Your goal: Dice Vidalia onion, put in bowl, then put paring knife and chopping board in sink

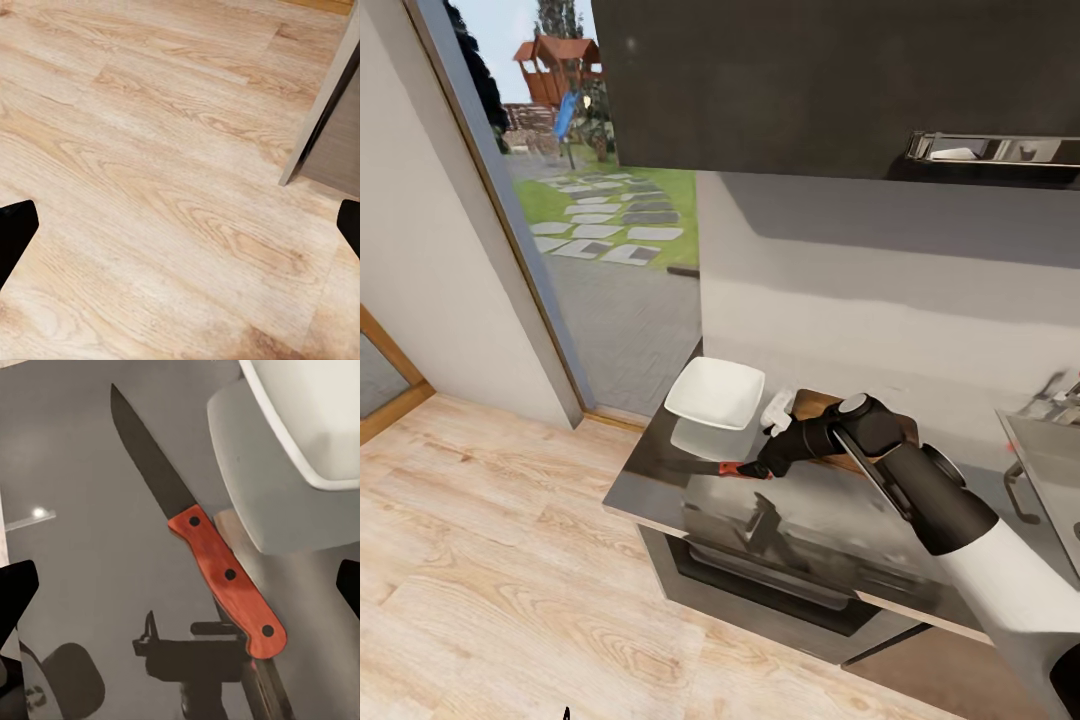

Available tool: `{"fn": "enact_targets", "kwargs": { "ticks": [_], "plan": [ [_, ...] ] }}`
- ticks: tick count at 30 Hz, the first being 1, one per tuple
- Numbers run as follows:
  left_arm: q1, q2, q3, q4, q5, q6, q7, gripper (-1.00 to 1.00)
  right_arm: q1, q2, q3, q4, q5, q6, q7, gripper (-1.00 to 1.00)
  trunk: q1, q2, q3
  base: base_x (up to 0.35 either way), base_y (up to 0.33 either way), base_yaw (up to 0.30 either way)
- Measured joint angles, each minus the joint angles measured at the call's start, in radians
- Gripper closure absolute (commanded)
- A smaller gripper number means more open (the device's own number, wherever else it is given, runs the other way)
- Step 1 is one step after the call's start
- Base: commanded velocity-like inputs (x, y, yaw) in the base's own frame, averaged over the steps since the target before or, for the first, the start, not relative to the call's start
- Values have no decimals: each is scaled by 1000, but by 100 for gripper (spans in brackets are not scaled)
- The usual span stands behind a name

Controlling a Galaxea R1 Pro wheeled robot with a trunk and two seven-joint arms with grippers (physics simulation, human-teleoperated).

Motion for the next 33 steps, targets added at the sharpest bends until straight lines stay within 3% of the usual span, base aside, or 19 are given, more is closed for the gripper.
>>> {"fn": "enact_targets", "kwargs": {
  "ticks": [12,33],
  "plan": [
    [0,0,0,0,0,0,0,-100,0,0,1,0,0,-1,0,-100,0,0,0,104,0,0],
    [0,0,0,0,0,1,0,-100,0,0,1,6,0,-1,0,-100,0,0,-7,5,0,0]
  ]
}}
